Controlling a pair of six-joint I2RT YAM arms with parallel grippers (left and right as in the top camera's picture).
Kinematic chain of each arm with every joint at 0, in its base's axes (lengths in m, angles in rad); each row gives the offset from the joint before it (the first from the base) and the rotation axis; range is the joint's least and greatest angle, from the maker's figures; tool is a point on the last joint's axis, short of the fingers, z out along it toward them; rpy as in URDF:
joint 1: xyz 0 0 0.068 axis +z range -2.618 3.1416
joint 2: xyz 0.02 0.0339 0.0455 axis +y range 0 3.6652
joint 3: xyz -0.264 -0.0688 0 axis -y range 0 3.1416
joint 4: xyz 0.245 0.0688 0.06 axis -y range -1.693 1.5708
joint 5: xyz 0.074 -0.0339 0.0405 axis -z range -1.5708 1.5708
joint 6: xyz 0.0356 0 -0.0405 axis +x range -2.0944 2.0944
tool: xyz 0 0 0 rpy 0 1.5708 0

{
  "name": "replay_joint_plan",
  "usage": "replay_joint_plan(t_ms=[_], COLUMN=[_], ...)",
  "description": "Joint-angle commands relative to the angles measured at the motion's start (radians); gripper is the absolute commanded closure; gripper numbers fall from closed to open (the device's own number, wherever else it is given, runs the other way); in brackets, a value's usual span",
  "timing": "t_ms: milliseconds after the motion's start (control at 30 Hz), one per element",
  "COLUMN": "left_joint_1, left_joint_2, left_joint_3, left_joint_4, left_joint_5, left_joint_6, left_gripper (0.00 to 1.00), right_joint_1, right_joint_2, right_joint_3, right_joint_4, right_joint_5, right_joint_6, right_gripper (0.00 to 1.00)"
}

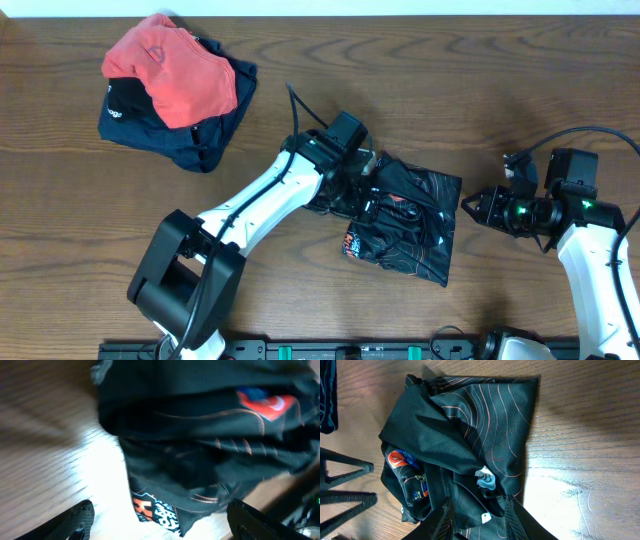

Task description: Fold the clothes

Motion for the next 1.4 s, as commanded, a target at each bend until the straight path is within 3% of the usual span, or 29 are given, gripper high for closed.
replay_joint_plan(t_ms=[0,200,333,500,567,833,1267,1333,1367], left_joint_1=[-0.003,-0.039,-0.056,-0.063,-0.063,-0.113,-0.403,-0.445,-0.460], left_joint_2=[0.005,0.017,0.050,0.076,0.069,-0.056,-0.082,-0.071,-0.068], left_joint_3=[-0.027,-0.047,-0.047,-0.047,-0.039,-0.011,-0.011,-0.011,-0.011], left_joint_4=[0.027,0.082,0.089,0.124,0.116,0.074,0.109,0.109,0.107], left_joint_5=[0.131,0.179,0.134,0.134,0.135,0.142,0.141,0.135,0.119], left_joint_6=[0.142,0.209,0.211,0.191,0.156,0.047,0.003,0.004,0.003], left_gripper=[0.14,0.15,0.24,0.80,0.94,0.94,0.94,0.88,0.75], right_joint_1=[0.008,0.008,0.008,0.008,0.008,0.008,0.008,0.008,0.008], right_joint_2=[-0.010,-0.010,-0.010,-0.010,-0.010,-0.010,-0.010,-0.010,-0.010], right_joint_3=[0.016,0.016,0.016,0.016,0.016,0.016,0.016,0.016,0.016], right_joint_4=[-0.002,-0.011,-0.023,-0.029,-0.033,-0.034,-0.028,-0.028,-0.029], right_joint_5=[-0.015,-0.015,-0.015,-0.015,-0.015,-0.014,-0.010,-0.010,-0.011], right_joint_6=[-0.019,-0.020,-0.020,-0.020,-0.020,-0.020,-0.020,-0.020,-0.020], right_gripper=[0.68,0.69,0.69,0.69,0.69,0.69,0.69,0.70,0.69])
